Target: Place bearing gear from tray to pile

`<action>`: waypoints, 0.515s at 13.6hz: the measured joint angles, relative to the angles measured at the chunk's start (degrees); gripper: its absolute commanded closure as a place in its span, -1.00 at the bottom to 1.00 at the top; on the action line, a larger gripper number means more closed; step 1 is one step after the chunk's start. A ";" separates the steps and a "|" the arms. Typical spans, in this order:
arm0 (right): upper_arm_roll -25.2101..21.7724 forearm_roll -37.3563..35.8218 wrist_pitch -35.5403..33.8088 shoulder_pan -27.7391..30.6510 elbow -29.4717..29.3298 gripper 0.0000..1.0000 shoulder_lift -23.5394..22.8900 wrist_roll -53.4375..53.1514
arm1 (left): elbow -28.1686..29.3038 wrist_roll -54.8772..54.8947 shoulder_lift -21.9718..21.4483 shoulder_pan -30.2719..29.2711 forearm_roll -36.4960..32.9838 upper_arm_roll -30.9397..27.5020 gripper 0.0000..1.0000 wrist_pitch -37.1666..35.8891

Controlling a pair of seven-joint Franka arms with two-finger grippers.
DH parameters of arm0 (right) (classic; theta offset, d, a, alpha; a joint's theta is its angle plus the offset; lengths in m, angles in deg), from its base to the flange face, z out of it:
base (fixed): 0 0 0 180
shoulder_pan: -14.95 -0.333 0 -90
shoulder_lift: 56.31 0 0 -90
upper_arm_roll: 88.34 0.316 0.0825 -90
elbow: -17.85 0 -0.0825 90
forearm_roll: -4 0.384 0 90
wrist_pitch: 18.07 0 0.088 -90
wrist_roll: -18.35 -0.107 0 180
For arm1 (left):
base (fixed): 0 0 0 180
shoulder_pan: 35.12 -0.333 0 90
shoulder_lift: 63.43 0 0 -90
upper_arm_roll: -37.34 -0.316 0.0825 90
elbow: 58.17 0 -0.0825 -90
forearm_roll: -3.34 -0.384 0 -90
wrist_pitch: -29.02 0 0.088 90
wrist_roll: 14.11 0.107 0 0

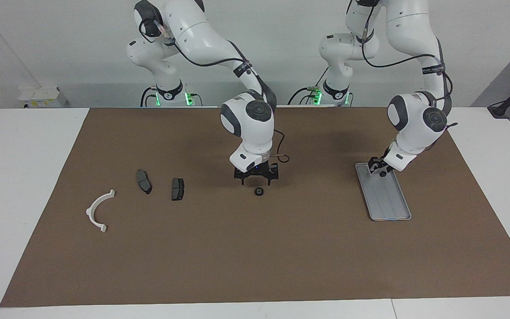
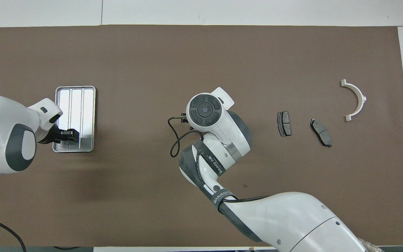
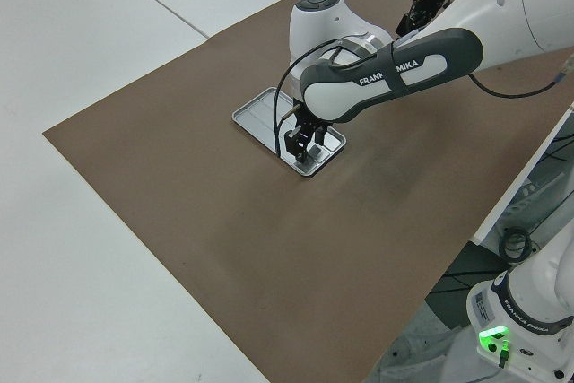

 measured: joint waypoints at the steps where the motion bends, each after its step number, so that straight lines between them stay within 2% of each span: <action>1: 0.00 0.00 0.43 0.00 0.00 -1.00 -0.31 0.00 | 0.08 0.00 0.00 -0.01 0.00 0.00 -0.19 0.10; 7: -0.19 -0.03 1.71 0.49 -0.01 -1.00 -0.77 0.39 | 0.69 0.01 0.00 -0.13 0.00 0.00 -0.06 0.77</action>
